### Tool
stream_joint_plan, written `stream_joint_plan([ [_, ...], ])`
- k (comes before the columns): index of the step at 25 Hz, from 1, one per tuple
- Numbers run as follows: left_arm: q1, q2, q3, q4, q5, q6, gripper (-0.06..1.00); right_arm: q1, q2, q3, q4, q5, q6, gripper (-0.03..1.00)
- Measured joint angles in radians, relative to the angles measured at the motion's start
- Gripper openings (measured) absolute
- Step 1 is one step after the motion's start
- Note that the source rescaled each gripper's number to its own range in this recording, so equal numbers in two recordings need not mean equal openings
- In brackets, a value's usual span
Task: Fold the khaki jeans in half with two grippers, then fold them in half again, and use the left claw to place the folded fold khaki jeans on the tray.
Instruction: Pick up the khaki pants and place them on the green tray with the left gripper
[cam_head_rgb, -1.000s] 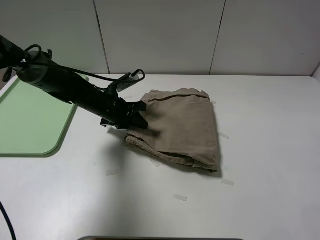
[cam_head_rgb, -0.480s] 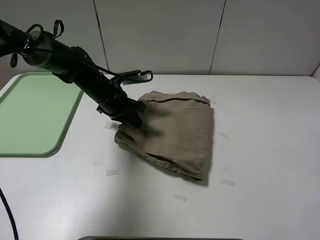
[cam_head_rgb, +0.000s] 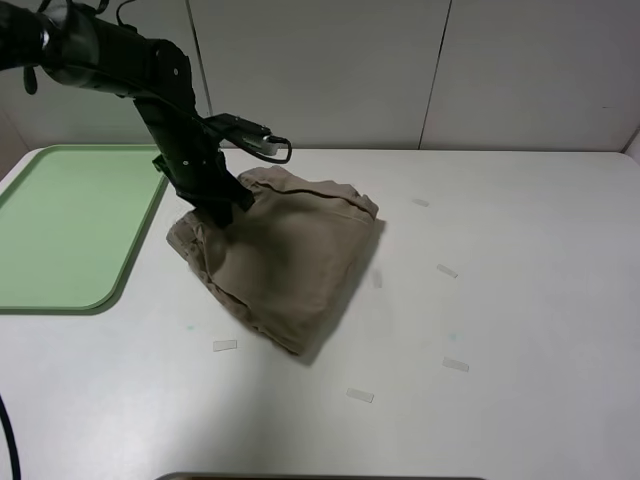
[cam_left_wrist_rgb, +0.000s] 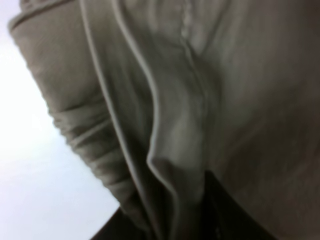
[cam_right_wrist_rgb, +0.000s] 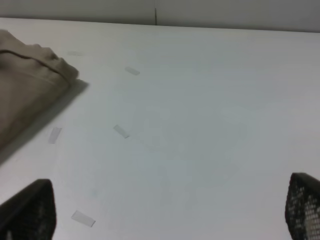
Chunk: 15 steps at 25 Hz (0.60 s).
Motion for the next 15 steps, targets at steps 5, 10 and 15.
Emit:
stream_joint_plan([
  [5,0.032,-0.05,-0.002,0.144,0.03,-0.076,0.16,0.0,0.0,0.0,0.0,0.0,0.0,1.0],
  [10,0.119,-0.086,-0.002,0.215,0.044,-0.115,0.15,0.0,0.0,0.0,0.0,0.0,0.0,1.0],
  [15,0.208,-0.09,-0.002,0.23,0.042,-0.123,0.15,0.0,0.0,0.0,0.0,0.0,0.0,1.0],
])
